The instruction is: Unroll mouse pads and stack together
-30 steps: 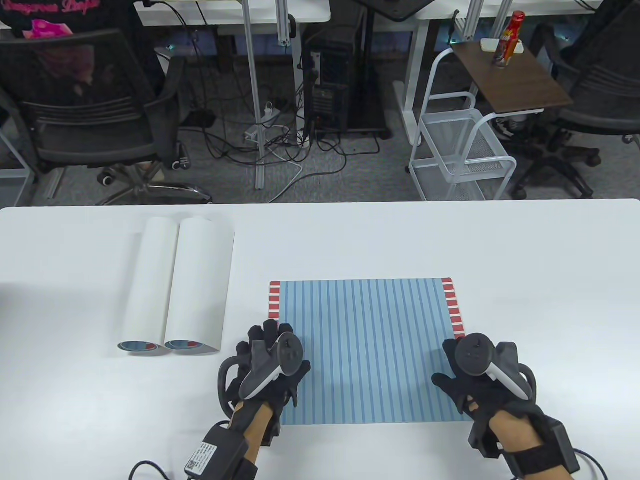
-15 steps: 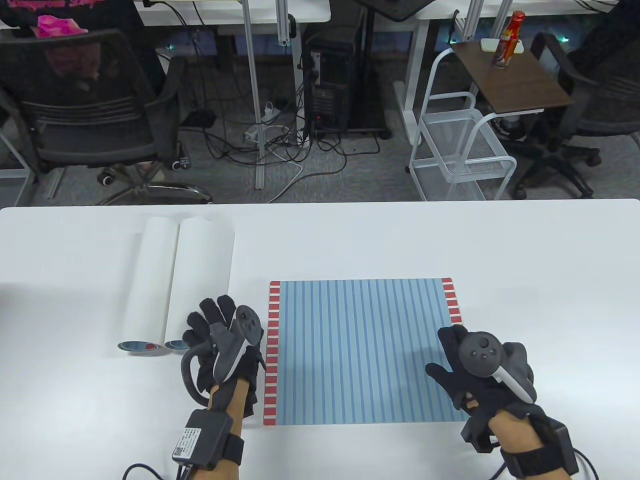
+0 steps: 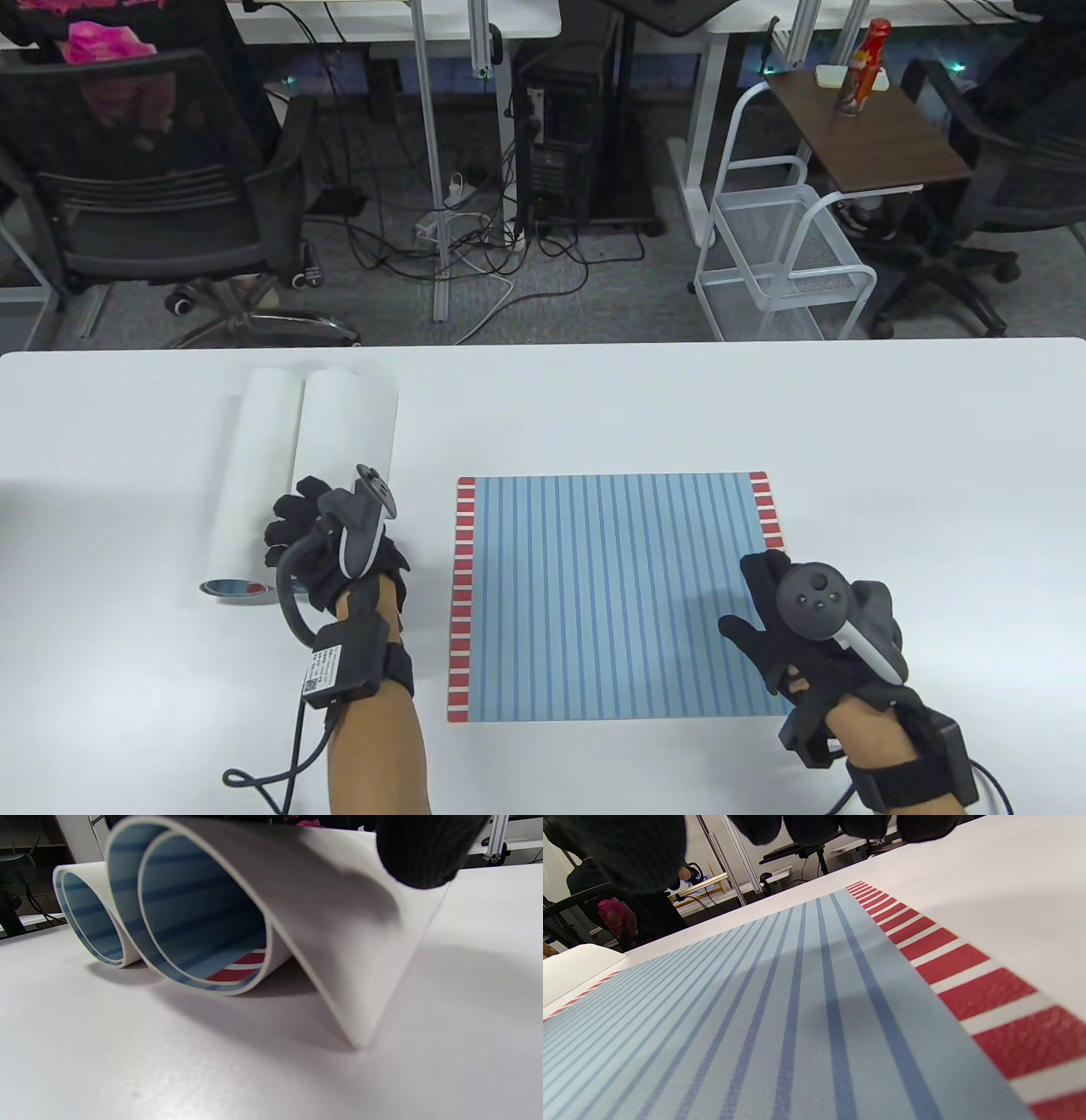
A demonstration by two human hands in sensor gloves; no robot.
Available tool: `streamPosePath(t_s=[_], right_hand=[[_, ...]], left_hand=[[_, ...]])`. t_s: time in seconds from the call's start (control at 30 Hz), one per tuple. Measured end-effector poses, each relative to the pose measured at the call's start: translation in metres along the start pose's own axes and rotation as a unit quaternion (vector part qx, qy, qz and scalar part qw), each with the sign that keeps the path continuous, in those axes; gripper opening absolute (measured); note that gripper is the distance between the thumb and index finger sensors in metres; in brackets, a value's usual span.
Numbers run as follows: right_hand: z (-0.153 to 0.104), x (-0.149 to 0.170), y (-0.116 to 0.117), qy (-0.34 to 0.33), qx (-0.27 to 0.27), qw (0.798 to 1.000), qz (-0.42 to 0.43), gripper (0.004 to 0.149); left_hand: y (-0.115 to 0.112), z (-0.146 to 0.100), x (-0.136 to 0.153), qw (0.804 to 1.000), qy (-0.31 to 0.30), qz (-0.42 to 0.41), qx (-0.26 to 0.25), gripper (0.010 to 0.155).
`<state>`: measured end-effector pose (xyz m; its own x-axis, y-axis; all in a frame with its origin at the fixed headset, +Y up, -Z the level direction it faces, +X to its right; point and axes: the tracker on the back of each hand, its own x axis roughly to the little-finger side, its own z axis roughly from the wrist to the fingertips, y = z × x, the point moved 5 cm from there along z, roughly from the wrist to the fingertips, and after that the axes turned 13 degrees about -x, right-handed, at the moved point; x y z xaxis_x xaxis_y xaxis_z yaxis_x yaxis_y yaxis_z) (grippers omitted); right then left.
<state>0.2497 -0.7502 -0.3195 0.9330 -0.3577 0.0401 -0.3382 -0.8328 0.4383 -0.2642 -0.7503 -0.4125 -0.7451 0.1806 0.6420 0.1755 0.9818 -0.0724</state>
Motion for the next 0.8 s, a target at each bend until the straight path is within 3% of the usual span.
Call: streamPosePath(t_s=[0.3, 0.47, 0.6, 0.8], right_hand=[[0.0, 0.002, -0.001, 0.003, -0.004, 1.0, 0.007, 0.076], [0.0, 0.002, -0.001, 0.003, -0.007, 1.0, 0.009, 0.076], [0.001, 0.005, -0.001, 0.005, -0.011, 1.0, 0.015, 0.076], [0.001, 0.009, -0.002, 0.006, -0.014, 1.0, 0.026, 0.076]], left_hand=[[-0.009, 0.009, -0.008, 0.999, 0.003, 0.037, -0.005, 0.09], [-0.003, 0.013, -0.015, 0.997, -0.01, 0.036, -0.061, 0.083], [0.008, 0.013, -0.013, 0.995, -0.009, 0.004, -0.099, 0.077], [0.021, 0.004, -0.002, 0.991, -0.007, -0.073, -0.11, 0.072]])
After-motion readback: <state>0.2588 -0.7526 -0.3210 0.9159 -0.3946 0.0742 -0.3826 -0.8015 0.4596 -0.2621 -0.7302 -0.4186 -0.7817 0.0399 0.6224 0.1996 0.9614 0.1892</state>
